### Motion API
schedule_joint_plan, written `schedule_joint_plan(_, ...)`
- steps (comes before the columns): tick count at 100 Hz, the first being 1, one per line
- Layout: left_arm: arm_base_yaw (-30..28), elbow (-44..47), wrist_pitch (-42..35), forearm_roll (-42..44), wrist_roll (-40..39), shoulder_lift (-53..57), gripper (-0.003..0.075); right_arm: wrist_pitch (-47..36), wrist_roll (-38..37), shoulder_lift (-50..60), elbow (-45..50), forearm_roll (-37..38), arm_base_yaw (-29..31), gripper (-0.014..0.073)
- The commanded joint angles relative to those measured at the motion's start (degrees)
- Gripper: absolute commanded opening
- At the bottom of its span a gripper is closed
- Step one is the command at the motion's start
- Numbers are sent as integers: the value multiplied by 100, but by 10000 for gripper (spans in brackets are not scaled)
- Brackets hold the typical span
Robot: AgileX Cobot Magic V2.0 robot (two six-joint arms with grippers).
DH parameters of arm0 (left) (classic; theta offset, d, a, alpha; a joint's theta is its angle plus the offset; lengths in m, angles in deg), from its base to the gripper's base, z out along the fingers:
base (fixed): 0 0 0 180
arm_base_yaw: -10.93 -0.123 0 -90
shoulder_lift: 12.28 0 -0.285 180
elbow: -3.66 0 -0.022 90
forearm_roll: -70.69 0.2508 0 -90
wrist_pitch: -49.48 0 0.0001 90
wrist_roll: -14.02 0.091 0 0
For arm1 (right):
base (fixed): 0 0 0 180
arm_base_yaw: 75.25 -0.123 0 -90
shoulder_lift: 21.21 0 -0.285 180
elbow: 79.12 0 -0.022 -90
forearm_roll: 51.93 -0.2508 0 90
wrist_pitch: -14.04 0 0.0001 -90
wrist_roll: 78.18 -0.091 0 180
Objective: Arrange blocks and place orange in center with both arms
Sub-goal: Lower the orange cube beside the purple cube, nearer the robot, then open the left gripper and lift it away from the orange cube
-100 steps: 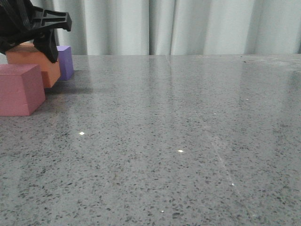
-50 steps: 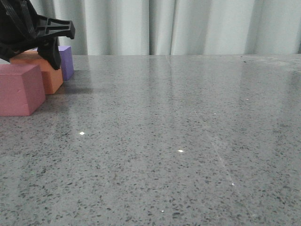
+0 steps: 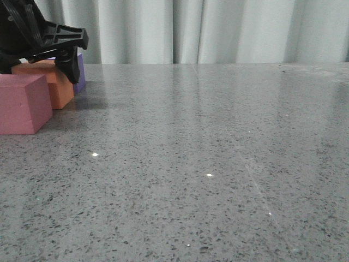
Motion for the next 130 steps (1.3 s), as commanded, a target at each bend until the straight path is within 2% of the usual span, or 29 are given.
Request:
schedule_joint_plan(1, -8, -152, -228, 14, 29, 342, 587, -322, 66, 22, -132, 232, 18, 645)
schedule_joint_plan(25, -8, -152, -132, 14, 29, 725, 587, -322, 66, 22, -132, 232, 18, 645)
schedule_joint_plan(56, -8, -306, 662, 25, 135, 1623, 584, -317, 65, 22, -132, 232, 18, 645)
schedule_joint_plan(84, -8, -265, 1066, 105, 313, 2730, 504, -290, 65, 22, -132, 232, 18, 645)
schedule_joint_plan(101, -8, 232, 1344, 226, 313, 3459, 504, -184, 65, 22, -132, 232, 18, 645)
schedule_joint_plan(130, -8, 1830, 1344, 226, 202, 4880, 504, -146, 65, 22, -132, 232, 18, 645)
